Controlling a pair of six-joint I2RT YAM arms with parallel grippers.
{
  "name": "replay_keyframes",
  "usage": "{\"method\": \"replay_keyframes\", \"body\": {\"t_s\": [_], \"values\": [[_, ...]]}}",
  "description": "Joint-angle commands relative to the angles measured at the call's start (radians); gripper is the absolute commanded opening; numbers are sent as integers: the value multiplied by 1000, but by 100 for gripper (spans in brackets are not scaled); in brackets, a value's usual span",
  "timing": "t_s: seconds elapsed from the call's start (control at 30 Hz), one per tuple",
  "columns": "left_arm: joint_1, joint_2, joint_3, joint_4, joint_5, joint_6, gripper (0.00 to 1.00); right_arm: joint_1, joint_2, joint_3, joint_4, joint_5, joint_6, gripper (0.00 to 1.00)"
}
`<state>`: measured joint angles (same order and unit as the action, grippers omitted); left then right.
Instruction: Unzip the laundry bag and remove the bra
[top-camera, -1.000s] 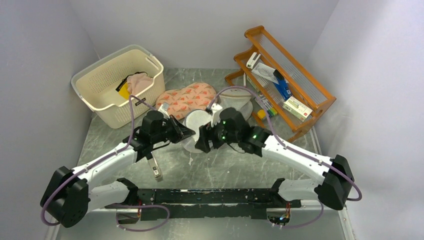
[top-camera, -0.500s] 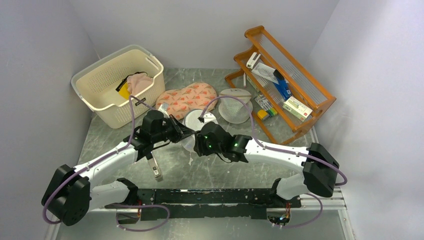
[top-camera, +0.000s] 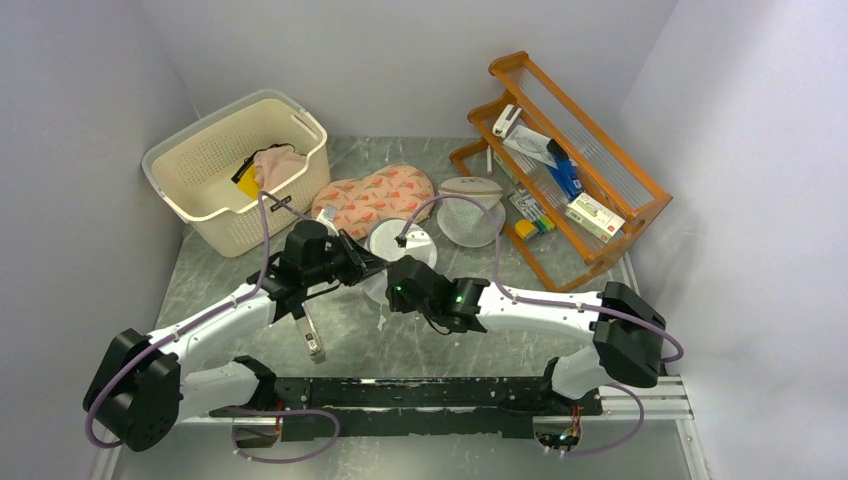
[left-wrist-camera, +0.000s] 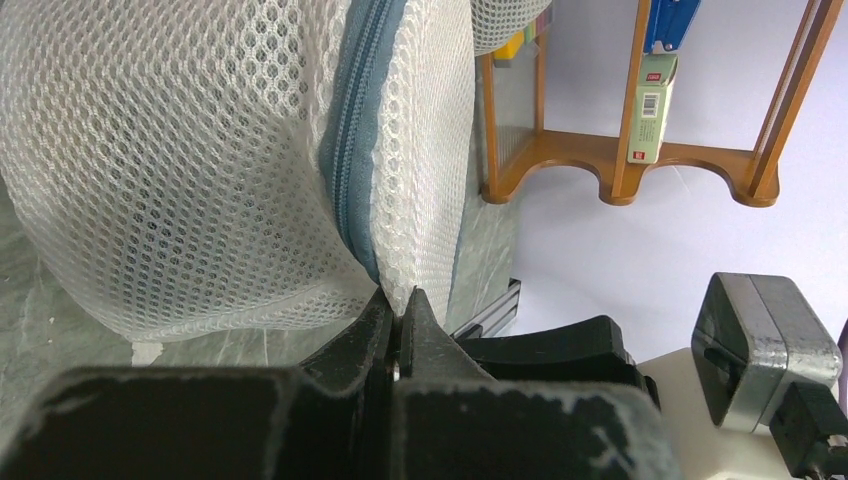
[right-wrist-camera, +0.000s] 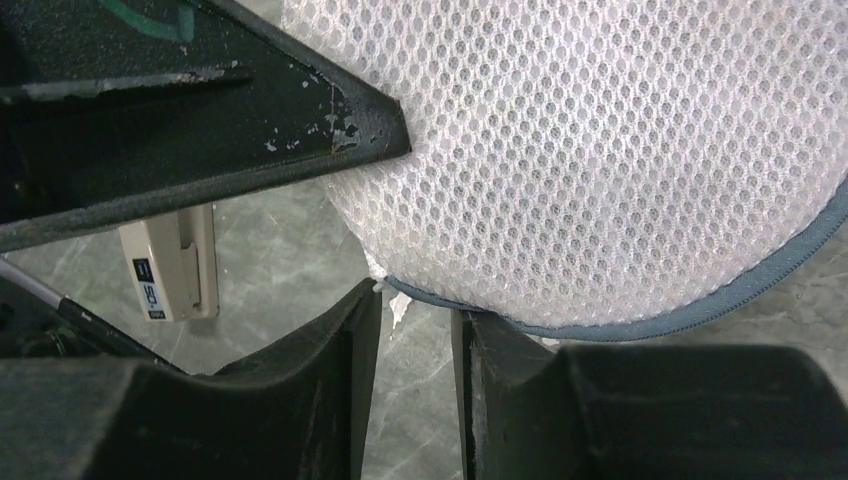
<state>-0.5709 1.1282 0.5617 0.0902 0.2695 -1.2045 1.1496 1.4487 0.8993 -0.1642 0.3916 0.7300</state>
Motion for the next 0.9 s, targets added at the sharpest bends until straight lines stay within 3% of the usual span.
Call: {"method": "replay_keyframes", "body": {"t_s": [0.0,0.07,0.33,0.87], "values": [[1,7,26,-5,8,9,7,3,22,50,18,98,49,32],[1,7,26,-13,4,11,7,4,22,49,29,101,48,31],[0,-16,26,-42,-20,26,7,4,-5,31,4,111,69,1],[3,-50,40,-117,-83,55,7,-41,-102,-104,3,35,-40,0]]}}
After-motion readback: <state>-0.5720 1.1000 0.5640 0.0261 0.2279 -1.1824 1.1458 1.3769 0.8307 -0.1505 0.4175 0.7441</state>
